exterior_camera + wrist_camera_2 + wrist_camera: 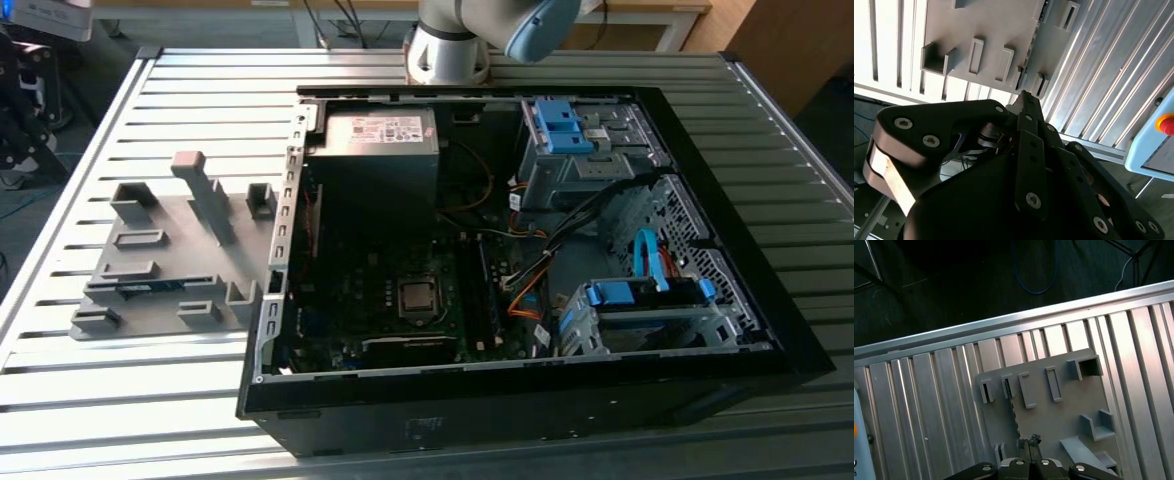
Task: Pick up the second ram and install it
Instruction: 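Pick up the second ram and move it above second insertion slot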
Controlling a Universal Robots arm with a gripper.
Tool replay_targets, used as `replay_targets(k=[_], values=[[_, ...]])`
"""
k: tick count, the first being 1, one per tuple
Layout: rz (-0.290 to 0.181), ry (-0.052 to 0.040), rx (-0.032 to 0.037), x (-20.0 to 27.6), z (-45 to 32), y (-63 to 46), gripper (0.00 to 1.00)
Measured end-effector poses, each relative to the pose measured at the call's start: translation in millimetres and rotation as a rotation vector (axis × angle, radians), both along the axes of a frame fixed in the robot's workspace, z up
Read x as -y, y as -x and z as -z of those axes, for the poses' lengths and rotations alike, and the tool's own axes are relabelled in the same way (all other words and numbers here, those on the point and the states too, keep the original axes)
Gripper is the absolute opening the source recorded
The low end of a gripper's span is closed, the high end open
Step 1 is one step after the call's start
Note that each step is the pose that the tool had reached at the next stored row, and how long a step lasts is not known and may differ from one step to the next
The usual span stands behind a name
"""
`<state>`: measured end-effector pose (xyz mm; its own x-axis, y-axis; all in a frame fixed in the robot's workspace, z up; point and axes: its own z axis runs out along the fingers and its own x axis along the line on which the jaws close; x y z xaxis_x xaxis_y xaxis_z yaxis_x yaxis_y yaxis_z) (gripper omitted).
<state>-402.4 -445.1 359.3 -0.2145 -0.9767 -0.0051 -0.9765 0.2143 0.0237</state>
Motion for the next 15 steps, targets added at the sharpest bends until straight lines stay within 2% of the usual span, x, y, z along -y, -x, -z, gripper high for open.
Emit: replay_targets(k=[15], values=[[-0.087,-0.0001,0.0050,0.0,6.5,0.0,0.11]])
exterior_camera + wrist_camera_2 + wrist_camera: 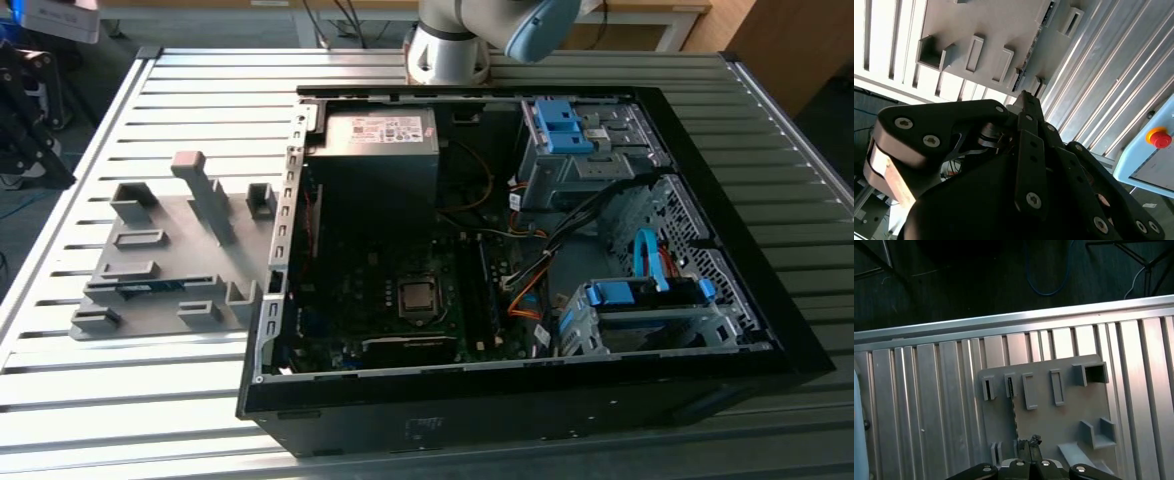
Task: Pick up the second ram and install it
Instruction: 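Pick up the second ram and move it above second insertion slot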
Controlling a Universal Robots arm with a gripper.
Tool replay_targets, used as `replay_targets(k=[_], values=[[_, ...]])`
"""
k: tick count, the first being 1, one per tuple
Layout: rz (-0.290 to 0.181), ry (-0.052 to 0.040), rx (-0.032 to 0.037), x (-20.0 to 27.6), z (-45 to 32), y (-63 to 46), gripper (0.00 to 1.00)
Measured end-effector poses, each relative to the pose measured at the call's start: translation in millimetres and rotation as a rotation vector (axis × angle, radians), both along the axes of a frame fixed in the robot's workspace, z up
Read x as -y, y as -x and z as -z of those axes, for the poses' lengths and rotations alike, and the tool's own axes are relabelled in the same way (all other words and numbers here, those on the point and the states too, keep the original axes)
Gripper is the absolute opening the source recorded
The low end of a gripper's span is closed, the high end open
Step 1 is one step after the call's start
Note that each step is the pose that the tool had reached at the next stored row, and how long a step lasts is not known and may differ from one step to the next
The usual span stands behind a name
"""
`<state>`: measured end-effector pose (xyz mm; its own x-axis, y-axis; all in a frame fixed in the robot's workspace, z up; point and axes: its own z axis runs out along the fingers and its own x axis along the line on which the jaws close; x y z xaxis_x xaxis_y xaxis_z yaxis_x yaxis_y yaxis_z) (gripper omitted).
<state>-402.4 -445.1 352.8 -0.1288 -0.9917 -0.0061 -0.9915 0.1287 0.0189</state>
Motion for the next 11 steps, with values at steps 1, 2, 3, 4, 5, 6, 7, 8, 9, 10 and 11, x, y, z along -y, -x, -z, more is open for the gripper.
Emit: replay_targets(k=[1,2,3,4,5,6,7,8,9,10,11], values=[[-0.002,0.0001,0.0000,0.0,0.8,0.0,0.11],[-0.003,0.0001,0.0000,0.0,1.6,0.0,0.11],[-0.004,0.0002,-0.0001,0.0,2.2,0.0,0.11],[-0.004,0.0001,-0.0001,-0.1,2.8,0.0,0.11],[-0.005,0.0002,-0.0002,0.0,2.9,0.0,0.11],[-0.005,0.0002,-0.0002,0.0,2.9,0.0,0.11],[-0.005,0.0001,-0.0001,0.0,3.0,0.0,0.11],[-0.005,0.0001,0.0000,0.0,3.0,0.1,0.11],[-0.005,0.0001,0.0000,0.1,3.0,0.1,0.11],[-0.005,0.0001,0.0004,0.1,3.0,0.0,0.11],[-0.013,0.0001,0.0008,0.2,3.4,0.0,0.11]])
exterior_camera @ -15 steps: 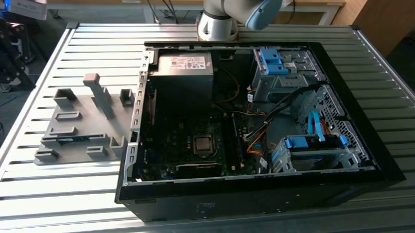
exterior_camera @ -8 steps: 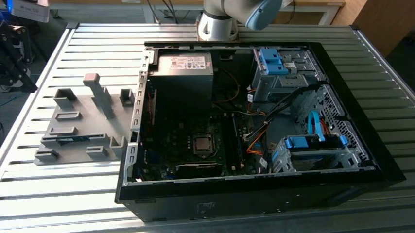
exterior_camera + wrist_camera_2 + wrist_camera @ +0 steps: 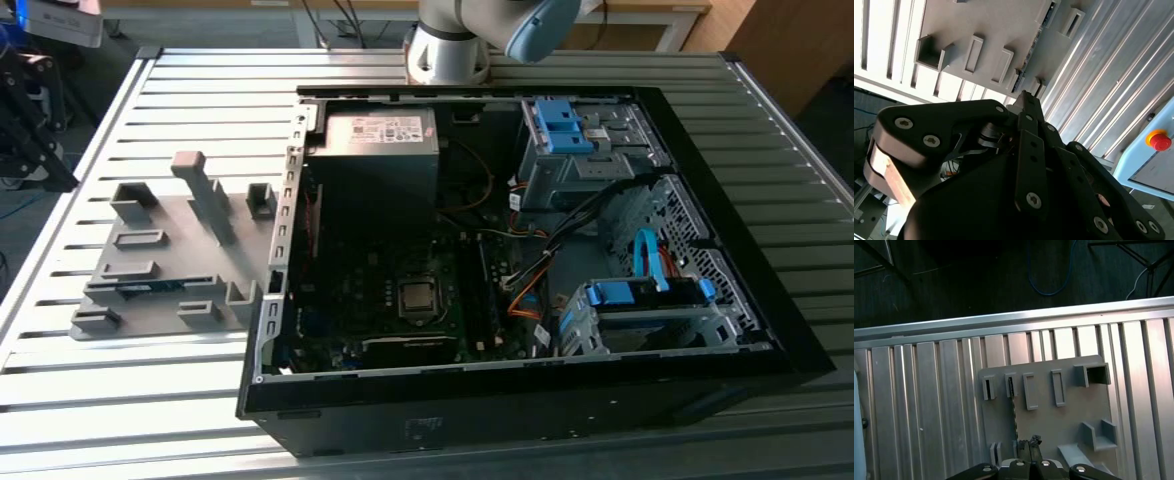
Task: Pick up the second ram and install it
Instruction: 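Pick up the second ram and move it above second insertion slot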
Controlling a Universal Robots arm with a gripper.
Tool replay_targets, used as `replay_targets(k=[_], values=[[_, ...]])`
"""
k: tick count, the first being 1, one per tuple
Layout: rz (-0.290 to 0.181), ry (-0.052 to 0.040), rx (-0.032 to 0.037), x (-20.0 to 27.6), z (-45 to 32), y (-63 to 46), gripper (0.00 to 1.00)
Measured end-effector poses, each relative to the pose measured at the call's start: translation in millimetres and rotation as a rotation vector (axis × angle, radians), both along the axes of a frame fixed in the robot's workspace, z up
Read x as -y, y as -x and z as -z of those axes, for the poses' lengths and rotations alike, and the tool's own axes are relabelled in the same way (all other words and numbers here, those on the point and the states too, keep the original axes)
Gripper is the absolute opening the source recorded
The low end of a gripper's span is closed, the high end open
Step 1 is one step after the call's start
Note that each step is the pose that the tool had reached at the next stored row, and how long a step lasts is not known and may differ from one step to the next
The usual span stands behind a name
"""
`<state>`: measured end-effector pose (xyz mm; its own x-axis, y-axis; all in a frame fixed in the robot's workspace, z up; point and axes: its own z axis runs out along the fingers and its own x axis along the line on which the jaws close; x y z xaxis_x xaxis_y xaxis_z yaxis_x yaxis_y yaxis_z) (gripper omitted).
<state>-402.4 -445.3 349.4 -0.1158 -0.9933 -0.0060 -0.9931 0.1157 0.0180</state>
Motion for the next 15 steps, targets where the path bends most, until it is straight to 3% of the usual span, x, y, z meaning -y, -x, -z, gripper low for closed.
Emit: replay_targets(k=[7,15], values=[[-0.006,0.0008,0.0031,0.0,3.7,0.0,0.11],[-0.006,0.0034,0.0032,0.0,7.3,0.0,0.41]])
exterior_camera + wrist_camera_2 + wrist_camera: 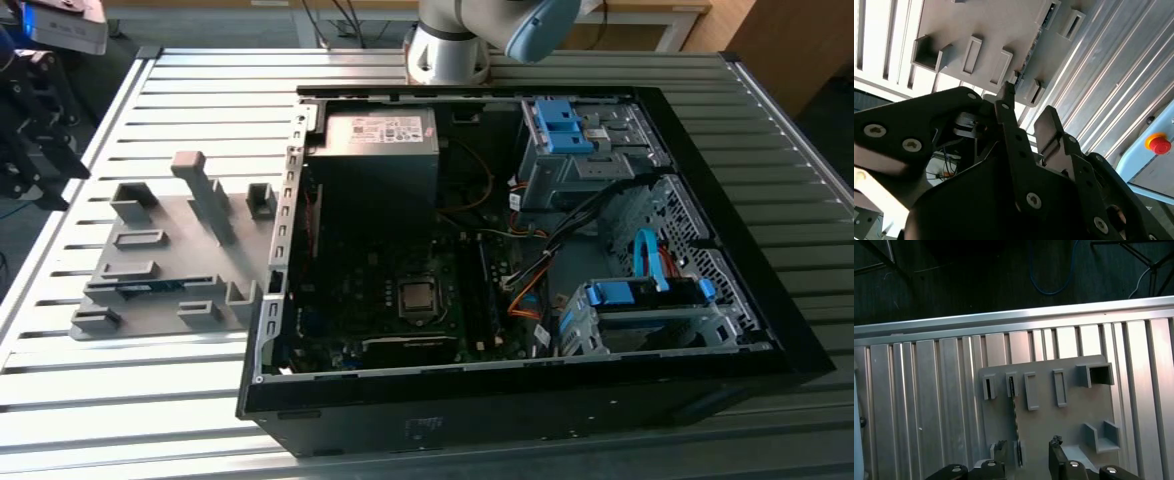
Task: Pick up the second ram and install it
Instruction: 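Pick up the second ram and move it above second insertion slot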
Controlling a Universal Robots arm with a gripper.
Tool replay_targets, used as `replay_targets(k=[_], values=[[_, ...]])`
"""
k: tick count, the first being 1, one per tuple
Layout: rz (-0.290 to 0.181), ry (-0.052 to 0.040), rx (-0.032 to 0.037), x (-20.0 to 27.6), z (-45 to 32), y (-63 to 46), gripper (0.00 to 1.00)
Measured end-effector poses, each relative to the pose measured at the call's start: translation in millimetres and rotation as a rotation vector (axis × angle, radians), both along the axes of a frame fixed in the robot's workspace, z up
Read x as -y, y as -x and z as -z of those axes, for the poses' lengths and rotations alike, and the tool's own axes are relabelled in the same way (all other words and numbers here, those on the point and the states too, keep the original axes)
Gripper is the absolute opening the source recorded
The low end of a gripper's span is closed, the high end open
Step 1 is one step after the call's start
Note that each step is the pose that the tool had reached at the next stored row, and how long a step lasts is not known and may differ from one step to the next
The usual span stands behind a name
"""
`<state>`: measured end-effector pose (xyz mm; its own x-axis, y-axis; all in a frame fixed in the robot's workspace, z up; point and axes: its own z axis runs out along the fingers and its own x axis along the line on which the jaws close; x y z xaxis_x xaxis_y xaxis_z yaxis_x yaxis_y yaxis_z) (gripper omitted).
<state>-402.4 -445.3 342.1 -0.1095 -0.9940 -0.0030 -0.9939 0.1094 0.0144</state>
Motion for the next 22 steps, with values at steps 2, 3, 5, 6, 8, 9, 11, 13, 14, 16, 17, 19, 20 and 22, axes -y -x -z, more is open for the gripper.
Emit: replay_targets(k=[2,3,5,6,8,9,11,13,14,16,17,19,20,22], values=[[0.000,0.0000,-0.0001,0.0,3.5,0.0,0.47],[0.000,0.0001,-0.0001,0.0,5.4,0.0,0.47],[0.000,0.0000,-0.0001,0.0,9.0,0.0,0.53],[0.000,0.0000,0.0000,0.0,10.8,0.0,0.53],[0.000,0.0000,0.0000,0.3,14.5,0.0,0.53],[0.000,-0.0002,0.0001,0.8,16.3,0.0,0.53],[0.000,-0.0041,-0.0003,2.2,19.1,0.0,0.53],[0.001,-0.0081,0.0001,2.9,22.3,0.0,0.53],[0.003,-0.0085,0.0001,2.9,23.8,0.0,0.53],[0.008,-0.0086,0.0001,2.9,26.6,0.0,0.53],[0.008,-0.0086,0.0001,2.9,28.0,0.0,0.53],[0.008,-0.0086,0.0001,2.9,30.8,0.0,0.53],[0.008,-0.0086,0.0000,2.9,32.1,0.0,0.53],[0.008,-0.0086,0.0005,2.9,34.1,0.0,0.53]])
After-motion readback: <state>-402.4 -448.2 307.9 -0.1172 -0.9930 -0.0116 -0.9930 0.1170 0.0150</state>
